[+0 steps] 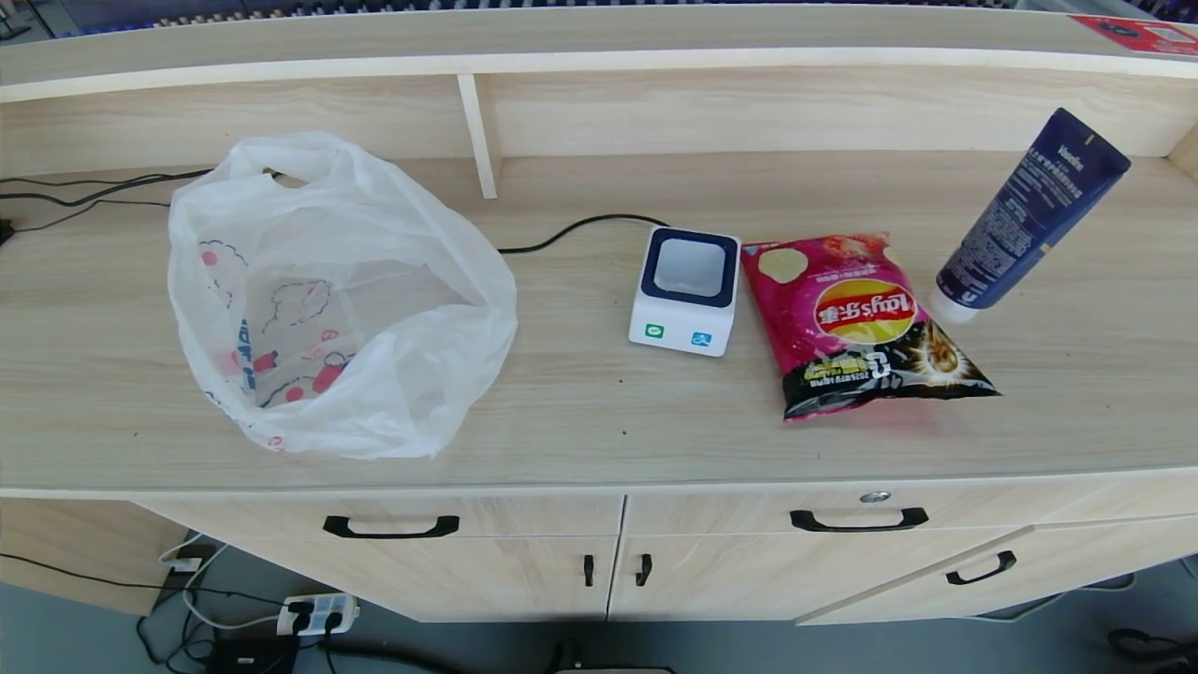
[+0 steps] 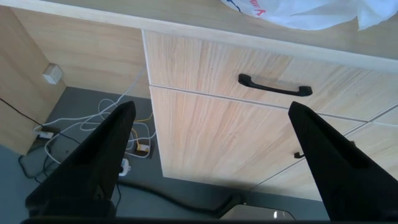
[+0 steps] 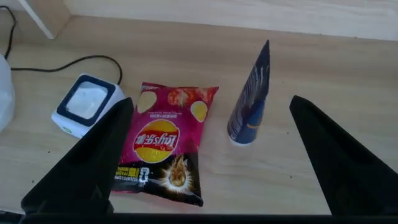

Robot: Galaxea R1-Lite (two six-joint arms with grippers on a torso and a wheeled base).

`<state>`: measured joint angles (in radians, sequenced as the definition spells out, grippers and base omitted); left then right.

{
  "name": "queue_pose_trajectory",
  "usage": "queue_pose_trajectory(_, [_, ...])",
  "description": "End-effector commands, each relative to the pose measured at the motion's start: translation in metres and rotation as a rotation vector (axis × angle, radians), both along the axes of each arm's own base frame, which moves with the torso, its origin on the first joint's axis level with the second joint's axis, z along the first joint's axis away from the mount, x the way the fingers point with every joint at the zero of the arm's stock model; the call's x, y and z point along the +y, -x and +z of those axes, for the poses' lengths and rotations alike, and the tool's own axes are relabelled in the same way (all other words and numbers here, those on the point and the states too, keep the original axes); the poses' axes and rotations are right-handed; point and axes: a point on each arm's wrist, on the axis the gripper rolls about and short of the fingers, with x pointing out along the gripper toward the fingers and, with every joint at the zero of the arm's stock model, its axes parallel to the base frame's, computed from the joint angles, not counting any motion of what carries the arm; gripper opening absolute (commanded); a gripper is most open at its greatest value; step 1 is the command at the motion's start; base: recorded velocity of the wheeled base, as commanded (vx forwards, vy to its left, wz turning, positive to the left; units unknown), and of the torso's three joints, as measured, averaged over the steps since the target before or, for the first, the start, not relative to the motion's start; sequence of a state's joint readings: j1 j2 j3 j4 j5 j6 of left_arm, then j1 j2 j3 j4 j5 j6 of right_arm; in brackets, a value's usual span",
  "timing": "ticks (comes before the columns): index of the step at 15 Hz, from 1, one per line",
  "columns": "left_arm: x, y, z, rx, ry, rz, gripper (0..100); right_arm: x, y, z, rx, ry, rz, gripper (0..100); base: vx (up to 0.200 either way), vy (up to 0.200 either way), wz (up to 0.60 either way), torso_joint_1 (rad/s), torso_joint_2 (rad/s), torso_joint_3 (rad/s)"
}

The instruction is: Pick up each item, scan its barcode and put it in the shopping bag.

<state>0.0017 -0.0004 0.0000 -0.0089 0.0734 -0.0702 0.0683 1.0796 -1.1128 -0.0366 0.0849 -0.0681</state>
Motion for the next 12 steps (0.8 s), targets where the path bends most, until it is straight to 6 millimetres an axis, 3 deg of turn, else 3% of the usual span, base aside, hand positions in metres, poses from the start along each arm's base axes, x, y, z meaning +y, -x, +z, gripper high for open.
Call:
queue_pose_trajectory(1, [0.0, 0.0, 0.0, 0.0, 0.0, 0.0, 100, 0.019, -0.131, -0.008, 0.174, 0.013, 0.058, 100, 0.0, 0.0, 0.0, 0.0, 0.0, 0.0])
queue_pose_trajectory(3, [0.0, 0.0, 0.0, 0.0, 0.0, 0.0, 100, 0.032, -0.152, -0.019, 0.266, 0.024, 0.089, 100, 0.0, 0.0, 0.0, 0.0, 0.0, 0.0])
queue_pose_trajectory(6, [0.0, 0.0, 0.0, 0.0, 0.0, 0.0, 100, 0.036, -0.176, -0.024, 0.322, 0.037, 0.05, 100, 0.0, 0.0, 0.0, 0.0, 0.0, 0.0])
queue_pose_trajectory(12, [0.0, 0.0, 0.0, 0.0, 0.0, 0.0, 100, 0.052, -0.177, -0.034, 0.48, 0.058, 0.128, 100, 0.0, 0.0, 0.0, 0.0, 0.0, 0.0])
